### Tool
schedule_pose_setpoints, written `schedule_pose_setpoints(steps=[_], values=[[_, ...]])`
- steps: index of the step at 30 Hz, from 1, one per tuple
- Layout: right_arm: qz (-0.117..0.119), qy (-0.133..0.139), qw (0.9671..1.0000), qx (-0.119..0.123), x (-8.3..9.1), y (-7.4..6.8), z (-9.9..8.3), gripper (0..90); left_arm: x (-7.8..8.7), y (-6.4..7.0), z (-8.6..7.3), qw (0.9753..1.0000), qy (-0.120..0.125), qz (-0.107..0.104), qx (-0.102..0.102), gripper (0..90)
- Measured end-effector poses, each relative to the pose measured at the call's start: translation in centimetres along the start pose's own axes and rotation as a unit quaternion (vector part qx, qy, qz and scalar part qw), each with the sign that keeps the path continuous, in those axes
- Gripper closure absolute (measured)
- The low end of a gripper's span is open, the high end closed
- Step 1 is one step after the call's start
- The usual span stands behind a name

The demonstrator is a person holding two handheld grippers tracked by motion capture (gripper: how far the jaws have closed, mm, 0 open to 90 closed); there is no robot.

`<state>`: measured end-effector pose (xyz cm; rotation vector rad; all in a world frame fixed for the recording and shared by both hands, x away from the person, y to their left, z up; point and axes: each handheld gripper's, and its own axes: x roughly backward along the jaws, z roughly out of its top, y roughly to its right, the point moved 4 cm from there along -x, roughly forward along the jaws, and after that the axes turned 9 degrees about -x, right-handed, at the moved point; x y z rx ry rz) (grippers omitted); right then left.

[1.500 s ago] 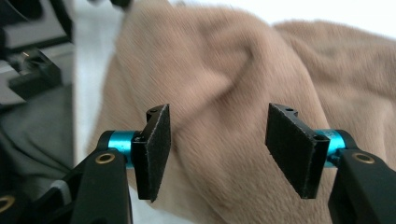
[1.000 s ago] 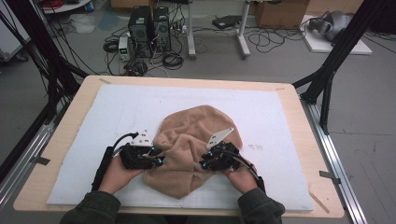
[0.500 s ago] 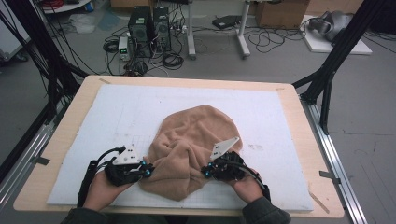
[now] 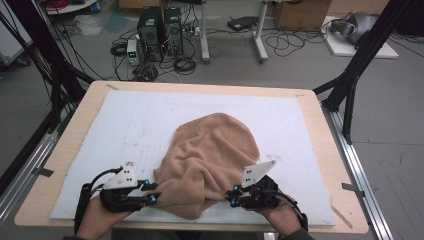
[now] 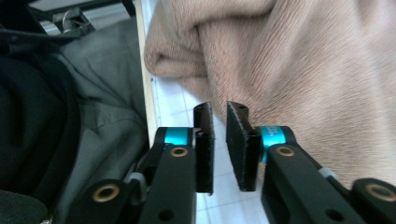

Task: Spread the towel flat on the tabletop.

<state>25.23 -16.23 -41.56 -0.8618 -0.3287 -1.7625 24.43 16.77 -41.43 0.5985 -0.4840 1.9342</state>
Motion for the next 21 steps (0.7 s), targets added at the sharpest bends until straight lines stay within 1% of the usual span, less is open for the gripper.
schedule_pose_setpoints(steps=[1,2,3,4,5,6,7,8,9,10,11,12,13,14,15,16,17,18,19,20,21], values=[[-0.005,0.006,1.0000,-0.004,0.3,0.5,0.2,72.7,-0.1,-0.5,0.5,1.0000,0.005,0.006,0.001,56.2],[-0.005,0.006,1.0000,-0.004,0.3,0.5,0.2,72.7,-0.3,-1.1,1.0,0.9999,0.008,0.010,-0.002,56.2],[-0.015,0.014,0.9997,-0.010,0.4,1.0,0.4,69.8,-0.7,-1.7,1.6,0.9999,0.011,0.012,-0.003,52.9],[-0.020,0.017,0.9995,-0.021,0.4,1.6,0.6,68.5,-1.1,-2.3,2.1,0.9997,0.018,0.015,0.000,49.3],[-0.020,0.024,0.9991,-0.028,0.2,2.2,0.7,64.7,-1.6,-3.0,2.5,0.9995,0.025,0.021,0.002,47.6],[-0.028,0.029,0.9985,-0.037,-0.1,2.9,0.8,62.1,-2.2,-3.8,2.8,0.9992,0.027,0.027,0.005,47.1],[-0.032,0.027,0.9980,-0.046,-0.5,3.5,0.9,60.9,-2.8,-4.5,3.1,0.9989,0.032,0.030,0.017,46.2],[-0.031,0.028,0.9977,-0.053,-1.0,4.0,0.9,56.8,-3.5,-5.2,3.2,0.9987,0.028,0.038,0.020,45.8],[-0.036,0.026,0.9970,-0.064,-1.5,4.5,0.9,54.7,-4.3,-5.8,3.2,0.9984,0.021,0.045,0.026,45.8],[-0.042,0.021,0.9964,-0.071,-2.0,5.0,0.8,54.6,-5.1,-6.2,3.1,0.9986,0.015,0.040,0.033,45.5],[-0.042,0.015,0.9960,-0.077,-2.5,5.4,0.6,54.0,-5.9,-6.5,2.9,0.9988,0.003,0.034,0.037,45.1],[-0.044,0.013,0.9959,-0.078,-3.0,5.7,0.5,54.1,-6.7,-6.8,2.7,0.9987,-0.011,0.029,0.041,44.3],[-0.045,0.009,0.9954,-0.084,-3.7,6.1,0.1,57.2,-7.4,-7.0,2.3,0.9985,-0.028,0.022,0.042,44.2],[-0.045,0.009,0.9954,-0.084,-3.7,6.1,0.1,57.2,-8.1,-7.1,2.0,0.9977,-0.044,0.018,0.048,44.2],[-0.043,0.005,0.9952,-0.088,-4.1,6.3,-0.2,60.8,-8.7,-7.1,1.6,0.9968,-0.063,0.010,0.048,52.5],[-0.043,0.005,0.9952,-0.088,-4.1,6.3,-0.2,60.8,-9.2,-7.1,1.2,0.9958,-0.077,-0.001,0.050,52.5],[-0.042,0.007,0.9955,-0.085,-4.2,6.4,-0.2,63.8,-9.5,-7.0,1.0,0.9954,-0.083,0.000,0.048,61.5],[-0.041,0.005,0.9956,-0.084,-4.3,6.4,-0.3,67.0,-9.6,-6.9,0.8,0.9955,-0.083,0.009,0.044,67.3],[-0.040,0.002,0.9959,-0.081,-4.3,6.5,-0.3,70.5,-9.5,-6.8,0.8,0.9958,-0.080,0.017,0.041,74.9],[-0.038,0.001,0.9963,-0.077,-4.3,6.5,-0.3,74.4,-9.4,-6.8,0.8,0.9958,-0.078,0.018,0.046,79.5],[-0.035,-0.003,0.9967,-0.073,-4.4,6.4,-0.3,77.0,-9.3,-6.8,0.8,0.9954,-0.081,0.019,0.048,81.8]])
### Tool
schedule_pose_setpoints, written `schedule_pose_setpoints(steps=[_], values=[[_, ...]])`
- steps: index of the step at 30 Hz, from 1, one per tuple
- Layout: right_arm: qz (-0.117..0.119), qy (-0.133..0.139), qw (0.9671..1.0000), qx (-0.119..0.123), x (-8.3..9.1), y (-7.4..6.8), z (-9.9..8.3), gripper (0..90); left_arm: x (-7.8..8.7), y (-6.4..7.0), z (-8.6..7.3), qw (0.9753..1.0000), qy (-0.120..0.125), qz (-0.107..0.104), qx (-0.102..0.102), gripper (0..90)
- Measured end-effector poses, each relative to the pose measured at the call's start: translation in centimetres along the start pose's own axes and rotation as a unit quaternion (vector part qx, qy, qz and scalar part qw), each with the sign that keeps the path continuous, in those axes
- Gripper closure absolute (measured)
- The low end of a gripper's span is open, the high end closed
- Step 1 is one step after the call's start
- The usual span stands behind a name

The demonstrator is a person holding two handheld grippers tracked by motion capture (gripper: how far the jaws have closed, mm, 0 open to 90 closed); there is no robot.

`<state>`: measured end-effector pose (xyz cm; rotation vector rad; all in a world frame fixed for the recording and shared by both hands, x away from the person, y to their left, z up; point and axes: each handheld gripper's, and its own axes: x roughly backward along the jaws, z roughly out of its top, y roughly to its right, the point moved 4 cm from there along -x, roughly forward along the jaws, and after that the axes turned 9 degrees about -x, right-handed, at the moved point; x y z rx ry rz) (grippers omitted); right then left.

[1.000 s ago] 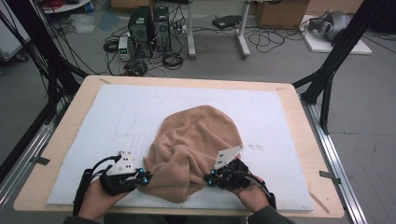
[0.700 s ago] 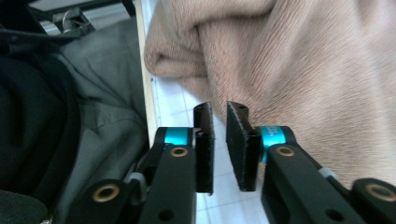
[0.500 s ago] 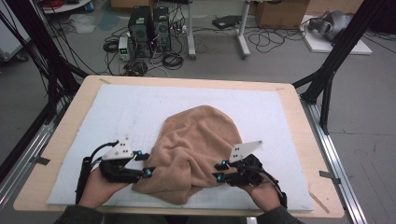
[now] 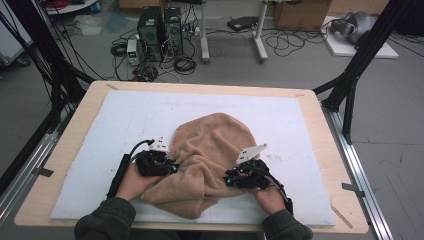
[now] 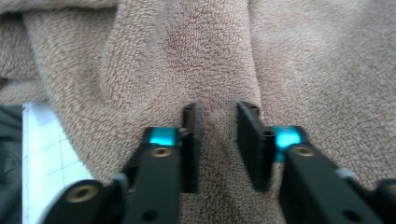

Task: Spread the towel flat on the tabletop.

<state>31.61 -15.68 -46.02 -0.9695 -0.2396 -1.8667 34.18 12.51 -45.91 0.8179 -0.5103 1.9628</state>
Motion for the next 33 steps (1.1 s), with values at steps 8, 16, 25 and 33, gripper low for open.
schedule_pose_setpoints(steps=[8,16,25,33], values=[[0.003,-0.005,0.9999,0.016,0.6,-0.3,0.9,82.2,2.8,0.3,-0.5,0.9994,0.021,0.025,-0.004,83.9],[0.015,0.002,0.9984,0.054,1.9,-2.7,1.9,82.8,6.6,2.3,-3.0,0.9982,0.054,0.025,0.001,84.0],[0.043,-0.019,0.9954,0.084,2.1,-6.4,-0.1,83.4,7.6,5.5,-5.4,0.9985,0.052,0.012,-0.013,84.0],[0.066,0.009,0.9961,0.058,3.6,-6.2,-0.2,65.6,8.1,5.1,-4.1,0.9968,0.079,-0.016,0.003,60.9]])
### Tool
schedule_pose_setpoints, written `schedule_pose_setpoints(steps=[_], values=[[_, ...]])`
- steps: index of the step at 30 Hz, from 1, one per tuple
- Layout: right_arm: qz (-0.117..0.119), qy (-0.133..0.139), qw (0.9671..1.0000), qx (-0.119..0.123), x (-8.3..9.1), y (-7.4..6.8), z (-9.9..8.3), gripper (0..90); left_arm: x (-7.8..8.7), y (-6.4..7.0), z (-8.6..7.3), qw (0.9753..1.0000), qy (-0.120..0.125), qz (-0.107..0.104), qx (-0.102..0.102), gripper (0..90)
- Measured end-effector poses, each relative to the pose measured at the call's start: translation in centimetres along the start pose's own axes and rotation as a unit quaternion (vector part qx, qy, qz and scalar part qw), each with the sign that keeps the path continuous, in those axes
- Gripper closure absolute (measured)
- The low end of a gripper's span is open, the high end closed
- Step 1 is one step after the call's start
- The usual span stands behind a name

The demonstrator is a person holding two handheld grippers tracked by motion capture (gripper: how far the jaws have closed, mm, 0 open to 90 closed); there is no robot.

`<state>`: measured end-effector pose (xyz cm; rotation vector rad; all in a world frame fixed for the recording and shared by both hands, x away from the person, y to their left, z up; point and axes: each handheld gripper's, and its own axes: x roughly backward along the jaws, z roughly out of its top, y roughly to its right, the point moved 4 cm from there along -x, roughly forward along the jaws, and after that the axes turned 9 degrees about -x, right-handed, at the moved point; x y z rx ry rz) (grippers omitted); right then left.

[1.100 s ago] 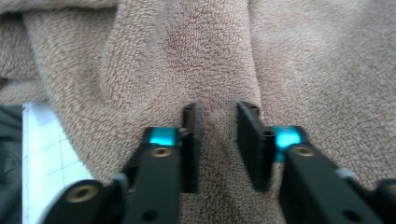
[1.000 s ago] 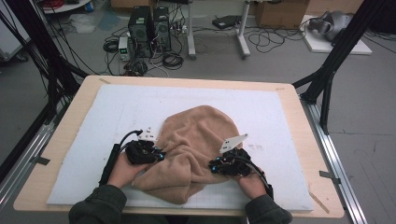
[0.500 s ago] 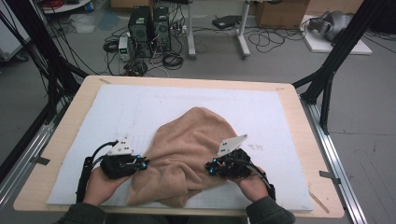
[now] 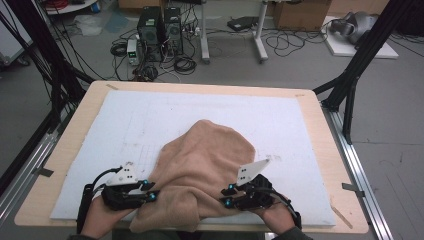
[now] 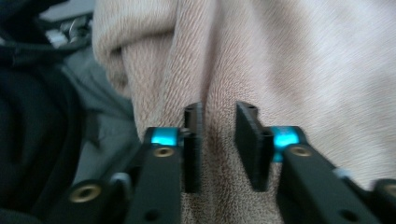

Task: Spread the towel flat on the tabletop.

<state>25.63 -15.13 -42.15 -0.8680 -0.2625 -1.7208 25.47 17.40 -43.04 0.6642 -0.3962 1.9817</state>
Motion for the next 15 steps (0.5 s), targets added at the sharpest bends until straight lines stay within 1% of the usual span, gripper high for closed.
schedule_pose_setpoints(steps=[1,2,3,4,5,7,8,10,11,12,13,14,15], values=[[-0.003,0.006,1.0000,-0.004,0.5,0.2,0.2,63.5,0.1,-0.3,0.5,1.0000,0.006,-0.002,-0.002,58.8],[-0.013,0.016,0.9998,-0.006,1.1,0.6,0.4,62.5,0.1,-0.7,1.1,0.9999,0.012,0.003,-0.003,52.7],[-0.021,0.023,0.9995,-0.009,1.6,1.0,0.6,62.3,0.1,-1.1,1.7,0.9998,0.016,0.008,-0.005,52.7],[-0.029,0.030,0.9990,-0.011,2.2,1.4,0.8,60.3,0.0,-1.5,2.2,0.9997,0.020,0.010,-0.006,50.1],[-0.045,0.035,0.9982,-0.017,2.6,2.0,0.9,58.7,-0.1,-2.0,2.8,0.9996,0.027,0.011,0.001,48.5],[-0.065,0.043,0.9966,-0.028,3.5,3.3,1.0,57.6,-0.6,-2.9,3.7,0.9994,0.031,0.018,-0.002,45.1],[-0.078,0.045,0.9954,-0.033,3.7,4.0,1.0,55.7,-0.8,-3.2,4.1,0.9991,0.036,0.022,-0.004,43.9],[-0.098,0.047,0.9928,-0.050,4.1,5.3,0.8,54.9,-1.6,-4.1,4.8,0.9989,0.037,0.028,-0.008,43.6],[-0.112,0.045,0.9912,-0.055,4.1,6.0,0.5,53.5,-2.1,-4.6,4.9,0.9988,0.038,0.032,-0.003,43.7],[-0.117,0.044,0.9896,-0.070,4.1,6.7,0.2,53.1,-2.6,-5.2,5.0,0.9987,0.032,0.038,-0.005,44.1],[-0.121,0.042,0.9886,-0.080,3.9,7.4,-0.1,52.8,-3.3,-5.9,4.9,0.9987,0.023,0.045,-0.001,46.0],[-0.126,0.035,0.9875,-0.087,3.7,7.9,-0.4,52.0,-3.9,-6.6,4.7,0.9987,0.008,0.051,0.005,46.0],[-0.126,0.034,0.9869,-0.095,3.3,8.4,-0.8,51.7,-4.6,-7.2,4.3,0.9982,-0.007,0.060,0.009,46.1]])
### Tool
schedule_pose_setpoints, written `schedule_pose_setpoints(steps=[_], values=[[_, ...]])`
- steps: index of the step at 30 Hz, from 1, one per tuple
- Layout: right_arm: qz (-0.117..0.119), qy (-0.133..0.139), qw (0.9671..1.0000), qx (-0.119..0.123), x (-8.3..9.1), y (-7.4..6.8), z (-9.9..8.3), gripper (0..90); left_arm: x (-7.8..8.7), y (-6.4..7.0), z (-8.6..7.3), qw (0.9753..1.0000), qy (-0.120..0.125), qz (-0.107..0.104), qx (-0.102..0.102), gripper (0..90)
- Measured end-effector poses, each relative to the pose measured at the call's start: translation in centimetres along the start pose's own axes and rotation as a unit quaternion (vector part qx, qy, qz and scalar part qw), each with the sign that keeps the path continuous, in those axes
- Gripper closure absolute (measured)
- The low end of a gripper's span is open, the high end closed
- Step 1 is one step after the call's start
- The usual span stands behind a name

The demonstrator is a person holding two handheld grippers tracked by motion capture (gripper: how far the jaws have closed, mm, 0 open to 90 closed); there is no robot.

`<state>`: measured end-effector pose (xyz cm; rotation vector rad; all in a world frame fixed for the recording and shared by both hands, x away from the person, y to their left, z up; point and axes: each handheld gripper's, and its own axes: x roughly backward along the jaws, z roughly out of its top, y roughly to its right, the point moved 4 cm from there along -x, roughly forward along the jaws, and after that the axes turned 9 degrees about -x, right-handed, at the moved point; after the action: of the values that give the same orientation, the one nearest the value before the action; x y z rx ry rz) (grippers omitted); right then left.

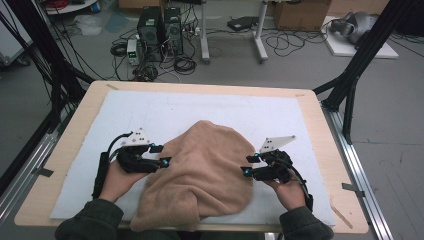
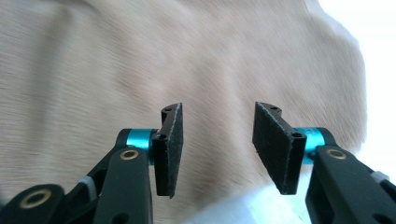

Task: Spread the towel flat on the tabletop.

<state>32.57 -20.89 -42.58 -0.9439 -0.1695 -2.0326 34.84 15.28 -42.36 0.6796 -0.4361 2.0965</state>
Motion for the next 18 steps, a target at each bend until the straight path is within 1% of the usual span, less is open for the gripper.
schedule_pose_setpoints(steps=[1,2,3,4,5,6,7,8,9,10,11,12,13,14,15,16,17,18], values=[[0.000,-0.004,1.0000,-0.005,-0.5,0.3,-0.2,51.7,-0.7,-0.6,-0.4,0.9998,-0.016,0.007,0.001,46.9],[-0.003,-0.009,0.9999,-0.003,-1.0,0.8,-0.4,51.7,-1.4,-1.1,-0.7,0.9994,-0.030,0.015,0.007,47.1],[-0.009,-0.019,0.9997,-0.009,-1.5,1.1,-0.6,51.5,-2.0,-1.6,-1.1,0.9985,-0.048,0.028,0.005,46.9],[-0.014,-0.026,0.9995,-0.012,-2.1,1.5,-0.6,51.3,-2.5,-2.1,-1.4,0.9973,-0.060,0.040,0.012,46.1],[-0.018,-0.031,0.9992,-0.014,-2.5,1.8,-0.6,51.2,-2.9,-2.5,-1.7,0.9966,-0.066,0.044,0.023,46.3],[-0.025,-0.036,0.9989,-0.016,-3.0,2.0,-0.6,51.4,-3.3,-2.8,-2.0,0.9960,-0.073,0.042,0.032,47.8],[-0.031,-0.045,0.9985,-0.011,-3.5,2.2,-0.5,52.3,-3.7,-2.9,-2.3,0.9952,-0.084,0.037,0.034,51.0],[-0.031,-0.055,0.9979,-0.010,-3.9,2.3,-0.6,54.4,-3.9,-2.9,-2.5,0.9953,-0.085,0.037,0.028,55.8],[-0.034,-0.059,0.9977,-0.005,-4.4,2.5,-0.6,58.4,-3.9,-2.8,-2.4,0.9956,-0.083,0.035,0.027,59.8],[-0.037,-0.057,0.9977,-0.006,-4.3,2.5,-0.6,64.5,-3.9,-2.5,-2.3,0.9963,-0.080,0.021,0.025,70.6],[-0.033,-0.058,0.9978,-0.003,-4.4,2.4,-0.5,71.3,-3.9,-2.2,-2.2,0.9963,-0.082,0.021,0.016,78.1],[-0.031,-0.060,0.9977,0.006,-4.5,2.3,-0.5,78.4,-3.9,-2.0,-2.1,0.9959,-0.087,0.024,0.004,83.4],[-0.025,-0.062,0.9977,0.013,-4.4,2.2,-0.4,81.8,-3.8,-1.8,-2.0,0.9954,-0.091,0.030,-0.003,84.3],[-0.015,-0.065,0.9977,0.009,-4.3,2.2,-0.4,83.2,-3.6,-1.7,-1.9,0.9951,-0.092,0.033,-0.007,84.9],[-0.010,-0.066,0.9978,0.005,-4.1,2.1,-0.4,83.5,-3.2,-1.7,-1.8,0.9956,-0.086,0.037,-0.004,85.0],[-0.009,-0.062,0.9980,0.007,-3.8,2.0,-0.4,83.5,-2.5,-1.6,-1.6,0.9964,-0.075,0.038,-0.002,85.2],[-0.006,-0.054,0.9985,0.011,-3.3,1.8,-0.3,83.5,-1.7,-1.5,-1.4,0.9973,-0.062,0.040,-0.002,85.2],[-0.004,-0.045,0.9989,0.015,-2.8,1.5,-0.2,83.5,-0.9,-1.4,-1.1,0.9977,-0.050,0.046,-0.002,85.1]])
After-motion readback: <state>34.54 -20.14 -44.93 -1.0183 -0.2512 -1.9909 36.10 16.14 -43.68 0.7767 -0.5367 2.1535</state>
